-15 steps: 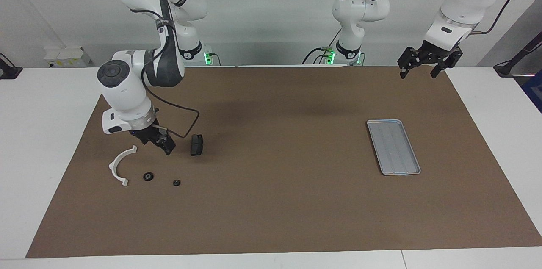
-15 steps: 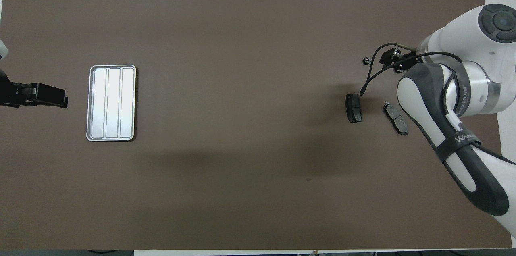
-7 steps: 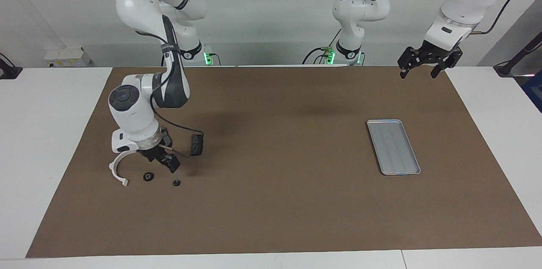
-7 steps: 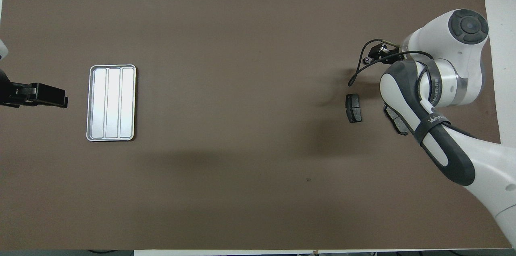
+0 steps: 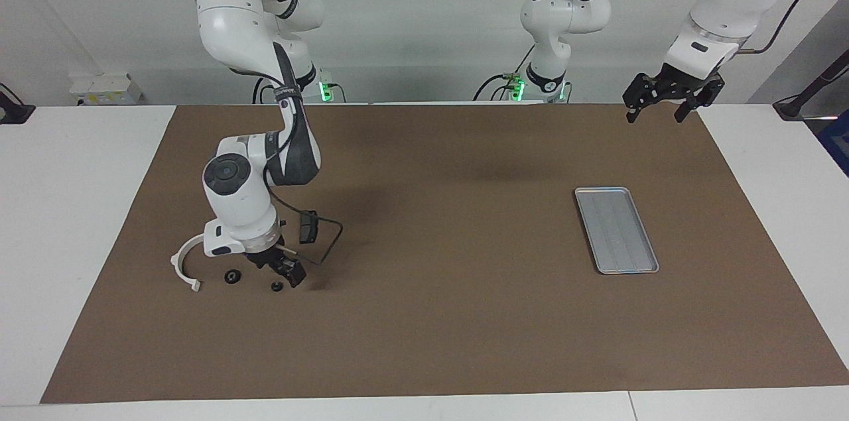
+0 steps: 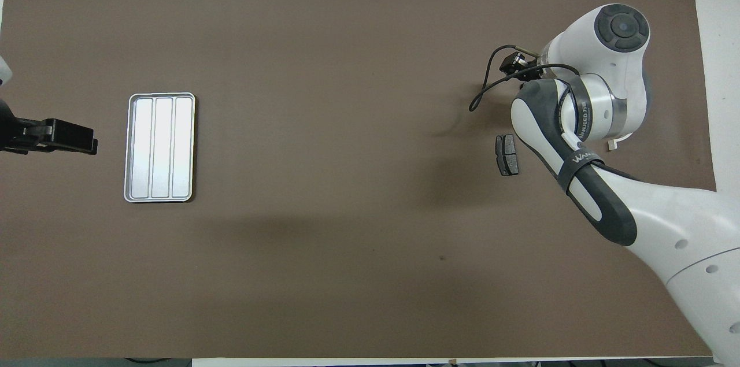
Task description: Pick bearing gear from pile to tray
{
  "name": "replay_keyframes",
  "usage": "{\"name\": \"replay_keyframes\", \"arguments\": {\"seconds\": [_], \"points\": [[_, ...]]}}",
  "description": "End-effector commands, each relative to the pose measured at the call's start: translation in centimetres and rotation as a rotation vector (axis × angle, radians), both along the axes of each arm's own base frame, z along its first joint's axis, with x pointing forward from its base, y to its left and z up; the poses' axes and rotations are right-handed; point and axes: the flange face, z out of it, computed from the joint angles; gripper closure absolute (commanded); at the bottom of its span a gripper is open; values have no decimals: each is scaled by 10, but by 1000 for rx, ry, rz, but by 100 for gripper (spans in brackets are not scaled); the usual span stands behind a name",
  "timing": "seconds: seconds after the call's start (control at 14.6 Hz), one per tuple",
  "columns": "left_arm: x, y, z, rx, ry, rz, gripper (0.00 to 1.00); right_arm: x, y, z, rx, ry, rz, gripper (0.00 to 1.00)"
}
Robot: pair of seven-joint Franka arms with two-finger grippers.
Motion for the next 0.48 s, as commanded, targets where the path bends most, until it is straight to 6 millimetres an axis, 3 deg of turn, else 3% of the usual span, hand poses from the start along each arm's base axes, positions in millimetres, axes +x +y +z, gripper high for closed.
{"name": "replay_keyframes", "arguments": {"seconds": [0.0, 0.41], "points": [[-7, 0, 1, -2, -5, 9, 0, 15, -5, -9, -10, -7, -16, 0], [-7, 0, 1, -2, -5, 9, 0, 24, -9, -21, -4, 30, -33, 0]]}}
